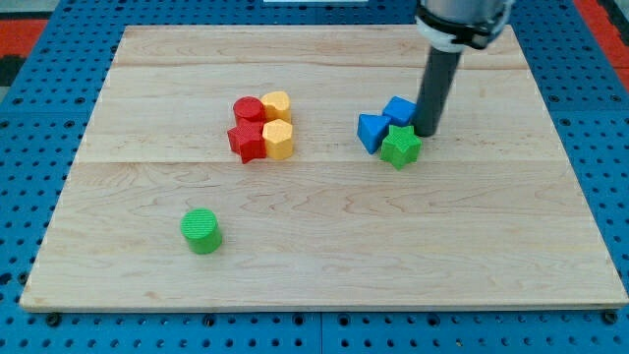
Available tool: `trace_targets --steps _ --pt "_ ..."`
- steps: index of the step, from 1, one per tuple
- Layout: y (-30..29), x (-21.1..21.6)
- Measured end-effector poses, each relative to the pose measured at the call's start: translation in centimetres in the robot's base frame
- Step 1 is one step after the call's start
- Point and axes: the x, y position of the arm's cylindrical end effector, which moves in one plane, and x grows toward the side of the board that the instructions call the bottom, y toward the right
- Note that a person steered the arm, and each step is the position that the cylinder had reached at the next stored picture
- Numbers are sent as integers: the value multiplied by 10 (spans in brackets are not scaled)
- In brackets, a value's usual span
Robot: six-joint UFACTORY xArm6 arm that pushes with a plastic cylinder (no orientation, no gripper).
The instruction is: Slide the green circle to the bottom of the green star
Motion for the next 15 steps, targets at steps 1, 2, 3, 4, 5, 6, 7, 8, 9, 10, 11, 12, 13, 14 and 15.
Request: trace_targets --steps 1,2,3,4,5,6,7,8,9,10,11,12,13,14,15 --pt "36 -1" --pt "111 94" --pt "79 209" --pt "53 228" --pt "8 227" --pt "-36 228" --pt "-84 228" --pt "-117 228" --pt "-190 228" --pt "-264 216" --pt "-224 199" --pt "-246 195" --pt "-290 195" --pt "-297 171" --pt "-226 151"
